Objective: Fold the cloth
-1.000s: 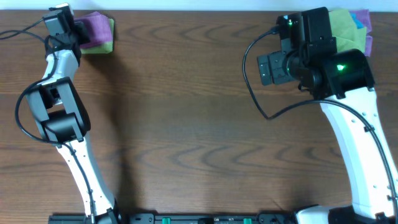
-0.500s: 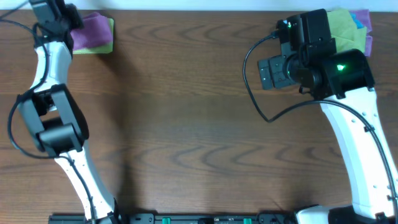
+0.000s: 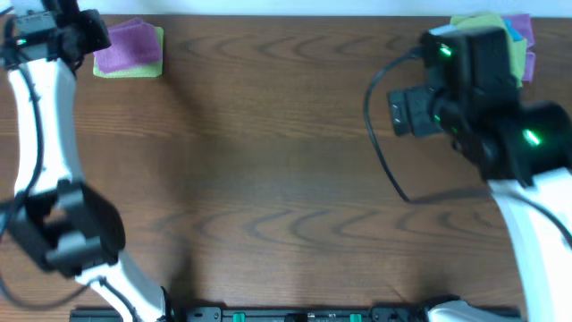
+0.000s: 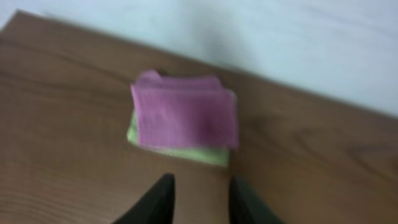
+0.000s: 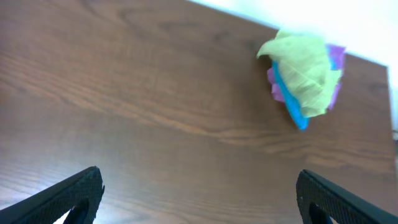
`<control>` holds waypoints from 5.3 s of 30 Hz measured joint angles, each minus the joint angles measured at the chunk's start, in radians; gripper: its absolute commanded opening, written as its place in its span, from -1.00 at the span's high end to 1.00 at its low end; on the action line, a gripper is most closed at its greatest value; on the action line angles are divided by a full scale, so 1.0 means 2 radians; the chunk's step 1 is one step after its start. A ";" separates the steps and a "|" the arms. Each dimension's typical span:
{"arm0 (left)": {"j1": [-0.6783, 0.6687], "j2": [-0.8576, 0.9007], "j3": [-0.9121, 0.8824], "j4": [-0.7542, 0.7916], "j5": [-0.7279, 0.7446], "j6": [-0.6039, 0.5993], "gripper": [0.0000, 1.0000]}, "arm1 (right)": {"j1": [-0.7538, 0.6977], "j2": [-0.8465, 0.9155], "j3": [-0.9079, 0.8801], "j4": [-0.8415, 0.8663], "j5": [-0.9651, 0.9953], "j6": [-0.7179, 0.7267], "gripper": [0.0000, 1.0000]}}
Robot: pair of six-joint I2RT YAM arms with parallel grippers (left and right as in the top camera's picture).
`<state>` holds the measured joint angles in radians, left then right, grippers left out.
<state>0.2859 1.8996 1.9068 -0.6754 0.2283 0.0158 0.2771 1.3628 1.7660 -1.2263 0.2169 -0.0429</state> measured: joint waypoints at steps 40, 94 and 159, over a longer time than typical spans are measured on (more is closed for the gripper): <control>-0.220 -0.544 -0.247 -0.272 -0.100 -0.051 -0.91 | 0.000 -0.419 -0.328 0.059 -0.045 -0.022 -0.99; -0.105 -0.887 -0.823 0.252 -0.056 -0.019 -0.91 | 0.000 -0.419 -0.332 -0.051 -0.046 -0.022 -0.99; -0.105 -0.943 -0.925 0.292 -0.064 -0.006 -0.91 | 0.000 -0.419 -0.332 -0.049 -0.045 -0.024 -0.99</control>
<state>0.0765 0.0143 0.0563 -0.0921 0.1009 0.0048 0.2771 0.5251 1.1019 -1.3247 0.1265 -0.0914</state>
